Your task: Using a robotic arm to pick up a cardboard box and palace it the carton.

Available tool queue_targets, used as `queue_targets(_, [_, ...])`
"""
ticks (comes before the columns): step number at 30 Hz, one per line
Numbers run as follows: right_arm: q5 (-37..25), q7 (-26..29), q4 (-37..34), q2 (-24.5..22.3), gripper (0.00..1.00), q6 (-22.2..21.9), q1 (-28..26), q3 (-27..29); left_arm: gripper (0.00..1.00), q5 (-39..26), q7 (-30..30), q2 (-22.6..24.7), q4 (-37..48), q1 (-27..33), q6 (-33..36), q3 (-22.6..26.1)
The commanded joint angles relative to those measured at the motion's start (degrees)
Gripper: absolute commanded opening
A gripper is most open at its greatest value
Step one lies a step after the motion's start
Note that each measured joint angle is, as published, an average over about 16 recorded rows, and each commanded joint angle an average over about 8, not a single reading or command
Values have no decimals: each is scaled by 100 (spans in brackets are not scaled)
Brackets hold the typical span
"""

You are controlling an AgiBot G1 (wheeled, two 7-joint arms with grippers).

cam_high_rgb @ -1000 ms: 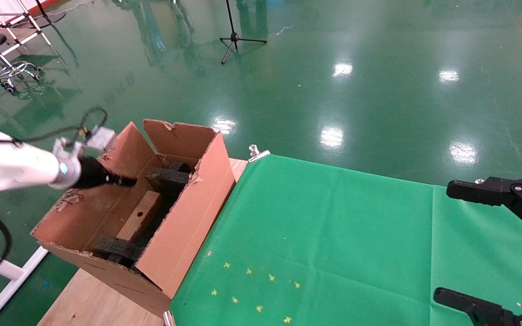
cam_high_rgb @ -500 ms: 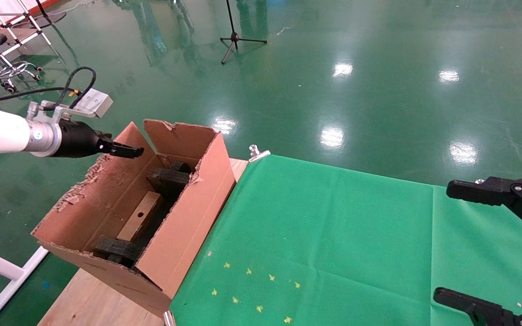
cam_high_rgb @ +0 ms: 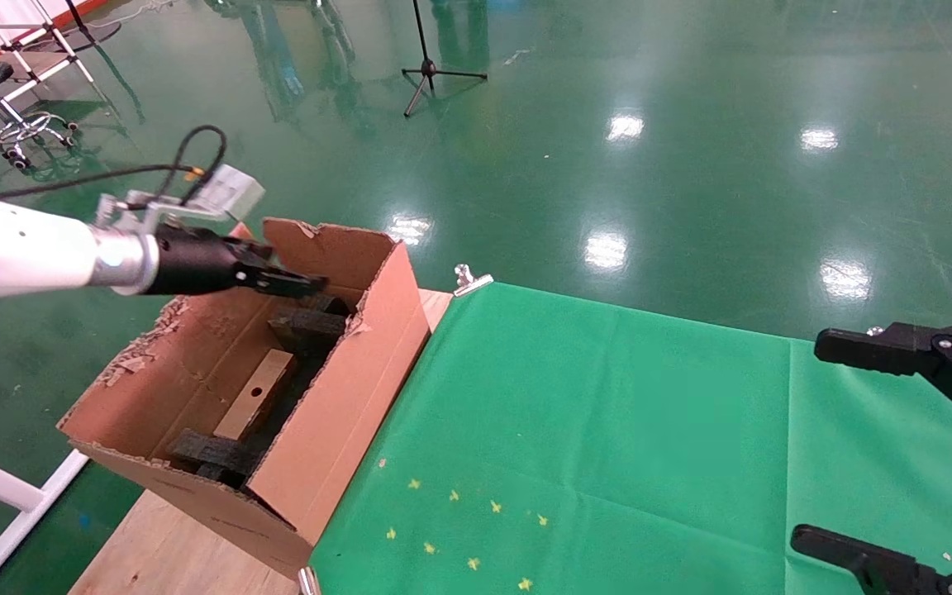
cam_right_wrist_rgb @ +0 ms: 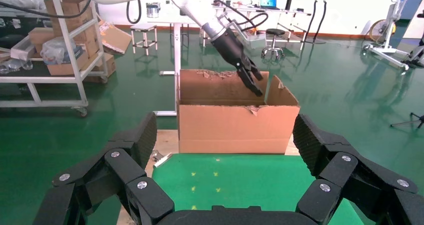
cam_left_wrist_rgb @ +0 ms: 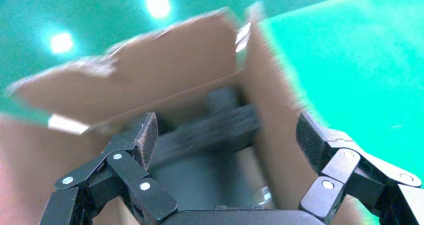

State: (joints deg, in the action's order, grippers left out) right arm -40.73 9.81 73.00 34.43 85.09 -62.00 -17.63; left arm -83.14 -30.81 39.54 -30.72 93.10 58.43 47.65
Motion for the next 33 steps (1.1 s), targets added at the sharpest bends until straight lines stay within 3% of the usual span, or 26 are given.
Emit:
queue_targets(1, [0,0,0,0,100,0,0,0,100,167,81,-18,-173,-127,110,-128])
queue_targets(33, [5,-4,0,-3,100,-3,-2,-7,100,2860,1390,-314,-2970,-2185,1889,-2192])
